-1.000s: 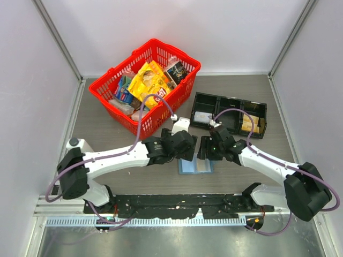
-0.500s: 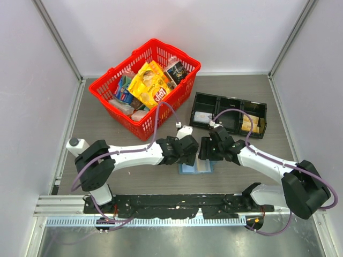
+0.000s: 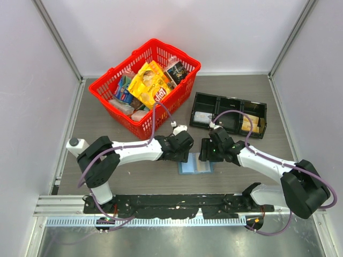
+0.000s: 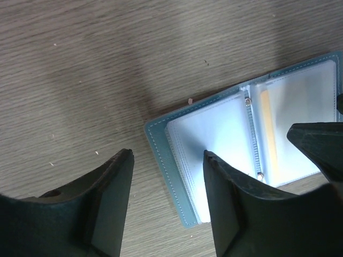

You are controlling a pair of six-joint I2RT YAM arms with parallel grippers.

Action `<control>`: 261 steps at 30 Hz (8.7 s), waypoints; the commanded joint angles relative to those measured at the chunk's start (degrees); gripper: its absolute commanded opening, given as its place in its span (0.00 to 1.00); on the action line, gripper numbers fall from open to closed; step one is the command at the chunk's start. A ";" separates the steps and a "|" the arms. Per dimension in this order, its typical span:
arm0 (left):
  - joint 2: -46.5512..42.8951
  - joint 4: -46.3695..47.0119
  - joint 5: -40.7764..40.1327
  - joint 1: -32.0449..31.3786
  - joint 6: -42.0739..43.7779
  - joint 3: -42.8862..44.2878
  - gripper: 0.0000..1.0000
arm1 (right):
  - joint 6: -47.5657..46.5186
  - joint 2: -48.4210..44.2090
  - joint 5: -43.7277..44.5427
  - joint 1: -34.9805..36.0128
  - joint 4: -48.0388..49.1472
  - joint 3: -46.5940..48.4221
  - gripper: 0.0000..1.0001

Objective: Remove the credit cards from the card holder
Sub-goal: Remove the credit card from the card holder.

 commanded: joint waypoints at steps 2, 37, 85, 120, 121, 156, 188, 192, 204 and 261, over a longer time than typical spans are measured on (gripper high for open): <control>0.45 2.59 2.21 0.25 0.25 0.11 0.55 | -0.60 -1.55 -1.01 0.17 1.94 0.60 0.58; 0.89 2.59 3.62 0.33 0.51 0.38 0.32 | -0.42 -0.84 -1.01 0.26 1.94 0.60 0.54; -0.78 2.85 3.27 0.42 0.25 -0.50 0.30 | 3.10 -1.29 -22.89 0.26 14.33 -1.60 0.54; -4.39 2.86 11.27 1.30 1.30 1.61 0.36 | 5.11 -11.23 -15.32 0.08 19.75 -7.39 0.45; -4.04 2.68 11.36 1.39 1.57 1.78 0.34 | 5.64 -10.35 -16.12 0.00 22.57 -8.01 0.45; 3.96 0.40 14.78 3.85 2.97 0.99 0.02 | 10.83 10.74 -36.69 -12.40 51.42 -20.67 0.26; 2.83 1.10 14.78 4.55 3.15 0.12 0.01 | 8.72 7.59 -40.03 -18.46 43.16 -20.93 0.01; 0.10 3.55 18.12 4.55 2.71 -0.24 0.17 | 8.72 7.94 -40.21 -18.46 43.34 -20.50 0.01; 2.02 7.87 22.87 4.38 1.92 2.93 0.17 | 8.99 9.35 -41.00 -18.46 44.83 -20.58 0.01; 6.16 -0.04 18.04 4.73 4.47 2.93 0.00 | 3.45 -1.97 -31.00 -19.95 22.63 -15.05 0.01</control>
